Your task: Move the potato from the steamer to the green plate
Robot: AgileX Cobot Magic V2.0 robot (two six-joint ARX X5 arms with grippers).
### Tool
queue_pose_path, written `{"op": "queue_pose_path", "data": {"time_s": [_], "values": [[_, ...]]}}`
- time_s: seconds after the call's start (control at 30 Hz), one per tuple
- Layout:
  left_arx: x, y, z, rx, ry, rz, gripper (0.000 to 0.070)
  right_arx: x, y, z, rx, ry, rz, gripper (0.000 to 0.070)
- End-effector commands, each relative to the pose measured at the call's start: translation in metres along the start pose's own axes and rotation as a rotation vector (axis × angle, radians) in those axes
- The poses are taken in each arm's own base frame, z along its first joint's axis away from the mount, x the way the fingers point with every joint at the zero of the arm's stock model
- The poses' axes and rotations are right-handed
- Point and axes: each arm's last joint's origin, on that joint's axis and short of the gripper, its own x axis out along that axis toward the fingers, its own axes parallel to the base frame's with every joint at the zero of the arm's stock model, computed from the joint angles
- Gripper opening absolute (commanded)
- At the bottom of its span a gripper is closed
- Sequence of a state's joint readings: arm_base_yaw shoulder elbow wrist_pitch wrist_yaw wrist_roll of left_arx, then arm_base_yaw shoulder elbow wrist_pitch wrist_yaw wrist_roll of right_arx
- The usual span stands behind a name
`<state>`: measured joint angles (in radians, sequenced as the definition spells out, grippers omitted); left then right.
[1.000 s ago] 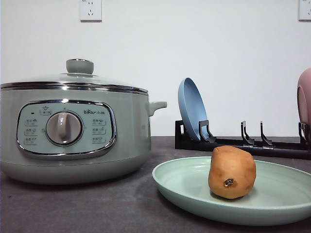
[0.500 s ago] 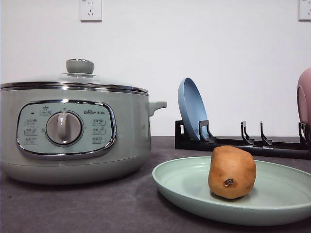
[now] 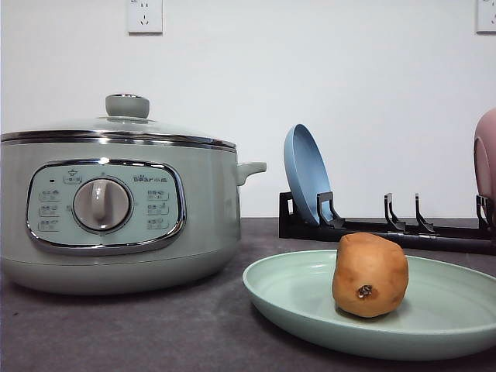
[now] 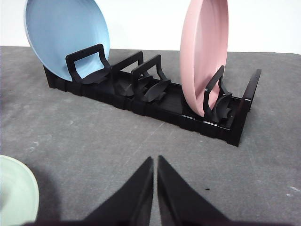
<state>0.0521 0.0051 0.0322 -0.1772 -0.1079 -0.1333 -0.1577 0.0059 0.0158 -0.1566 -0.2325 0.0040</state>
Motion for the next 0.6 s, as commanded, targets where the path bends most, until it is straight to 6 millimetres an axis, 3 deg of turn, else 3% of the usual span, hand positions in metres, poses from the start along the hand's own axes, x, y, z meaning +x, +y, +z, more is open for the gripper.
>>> {"op": "queue_pose_path", "data": {"time_s": [0.0, 0.57], "values": [[0.0019, 0.001, -0.0071, -0.004, 0.024, 0.009, 0.0003, 0.0002, -0.0002, -0.0014, 0.0, 0.003, 0.001, 0.0001], [0.0019, 0.001, -0.0071, -0.004, 0.024, 0.009, 0.0003, 0.0002, -0.0002, -0.0013, 0.0, 0.003, 0.001, 0.0001]]}}
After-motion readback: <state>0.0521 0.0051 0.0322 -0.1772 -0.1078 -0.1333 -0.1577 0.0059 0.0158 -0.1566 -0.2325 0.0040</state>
